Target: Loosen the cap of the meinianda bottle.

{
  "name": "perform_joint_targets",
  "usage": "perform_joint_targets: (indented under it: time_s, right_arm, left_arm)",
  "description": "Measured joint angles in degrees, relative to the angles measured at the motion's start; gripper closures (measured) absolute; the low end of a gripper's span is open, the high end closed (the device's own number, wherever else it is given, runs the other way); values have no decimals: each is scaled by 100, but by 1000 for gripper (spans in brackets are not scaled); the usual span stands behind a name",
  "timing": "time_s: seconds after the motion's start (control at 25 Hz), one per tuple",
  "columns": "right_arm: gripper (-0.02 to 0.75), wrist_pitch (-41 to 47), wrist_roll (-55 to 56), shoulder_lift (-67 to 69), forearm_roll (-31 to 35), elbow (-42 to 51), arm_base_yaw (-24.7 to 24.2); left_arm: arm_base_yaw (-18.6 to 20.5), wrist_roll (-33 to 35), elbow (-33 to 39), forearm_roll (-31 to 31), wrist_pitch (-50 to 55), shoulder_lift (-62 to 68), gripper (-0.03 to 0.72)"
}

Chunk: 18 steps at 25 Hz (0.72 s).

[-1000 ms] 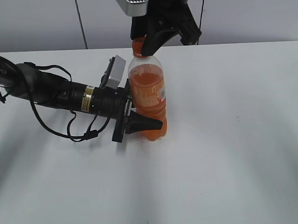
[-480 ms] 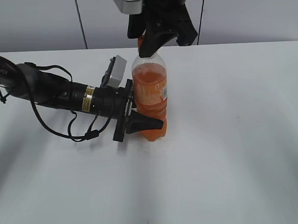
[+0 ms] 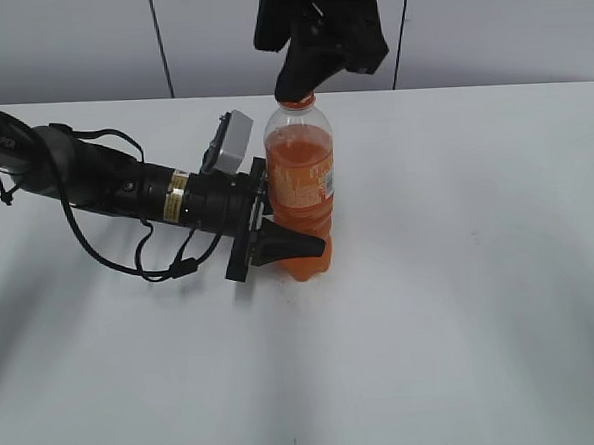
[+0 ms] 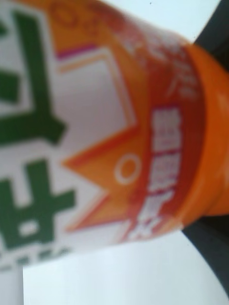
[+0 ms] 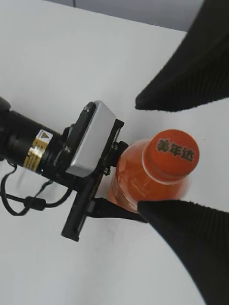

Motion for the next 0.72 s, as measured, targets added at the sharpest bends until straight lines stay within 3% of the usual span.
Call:
perform_joint_targets:
  time_s: [0.12, 0.6, 0.72]
  right_arm:
    - [290, 0, 1133, -67, -5, -220, 0]
    - [289, 0, 7962, -92, -296, -569, 0]
    - [289, 0, 9029, -92, -413, -556, 0]
  left_arm:
    - [0, 0, 0, 0, 0, 0, 294]
    - [0, -21, 0, 0, 2, 0, 294]
    - [0, -30, 0, 0, 8, 0, 294]
